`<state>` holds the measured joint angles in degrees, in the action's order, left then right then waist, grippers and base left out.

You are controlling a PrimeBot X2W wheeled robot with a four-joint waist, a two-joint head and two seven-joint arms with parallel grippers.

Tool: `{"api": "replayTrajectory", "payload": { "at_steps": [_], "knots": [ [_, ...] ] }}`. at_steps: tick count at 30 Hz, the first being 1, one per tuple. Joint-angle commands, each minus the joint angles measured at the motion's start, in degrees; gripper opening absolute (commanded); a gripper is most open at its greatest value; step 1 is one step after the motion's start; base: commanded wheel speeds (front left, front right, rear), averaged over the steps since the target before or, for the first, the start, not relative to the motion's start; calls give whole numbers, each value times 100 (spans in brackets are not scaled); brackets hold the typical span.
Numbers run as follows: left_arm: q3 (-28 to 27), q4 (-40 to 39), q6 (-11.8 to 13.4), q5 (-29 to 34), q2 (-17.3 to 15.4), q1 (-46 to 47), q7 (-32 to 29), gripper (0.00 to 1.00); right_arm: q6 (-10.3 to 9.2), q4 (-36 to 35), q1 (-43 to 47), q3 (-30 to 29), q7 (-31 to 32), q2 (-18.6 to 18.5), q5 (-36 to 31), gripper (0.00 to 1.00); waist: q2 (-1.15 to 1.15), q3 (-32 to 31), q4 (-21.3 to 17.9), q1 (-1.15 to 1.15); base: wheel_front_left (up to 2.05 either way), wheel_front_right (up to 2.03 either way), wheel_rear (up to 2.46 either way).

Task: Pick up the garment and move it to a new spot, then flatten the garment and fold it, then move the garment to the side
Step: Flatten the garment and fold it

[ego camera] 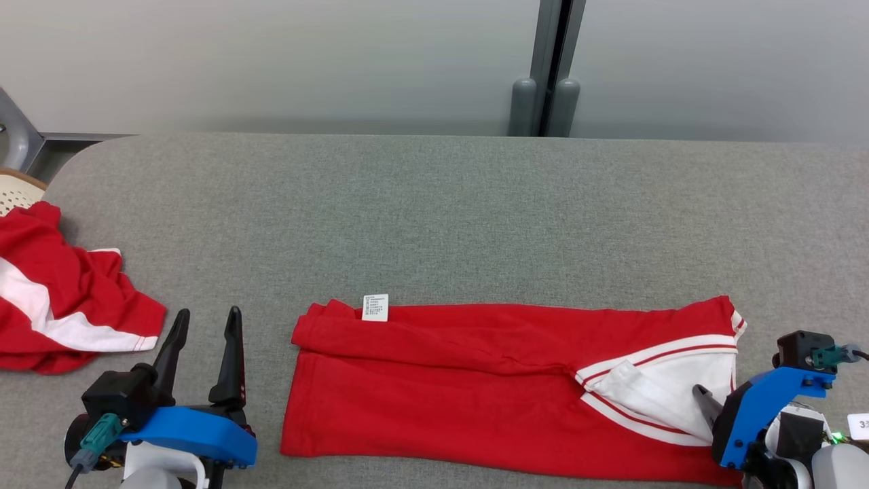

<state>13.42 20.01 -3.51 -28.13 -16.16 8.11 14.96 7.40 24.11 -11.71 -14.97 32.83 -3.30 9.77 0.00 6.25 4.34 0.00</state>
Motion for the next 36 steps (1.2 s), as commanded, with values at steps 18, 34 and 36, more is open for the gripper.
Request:
{"api": "replayTrajectory", "payload": {
  "at_steps": [18,34,36],
  "knots": [
    [-18,-63,138,-13,-184,-37,-53,100,10,-1741,310,-669,515,-253,-128,0,0,102,-299,0,0,0,0],
    [100,-50,107,-49,-182,7,-72,100,11,-3597,915,-189,1344,-237,-102,0,0,27,-226,0,0,0,0],
    [106,-45,106,-57,-186,17,-69,100,11,-3632,900,312,1385,-174,-39,0,0,23,-210,0,0,0,0]
  ]
}}
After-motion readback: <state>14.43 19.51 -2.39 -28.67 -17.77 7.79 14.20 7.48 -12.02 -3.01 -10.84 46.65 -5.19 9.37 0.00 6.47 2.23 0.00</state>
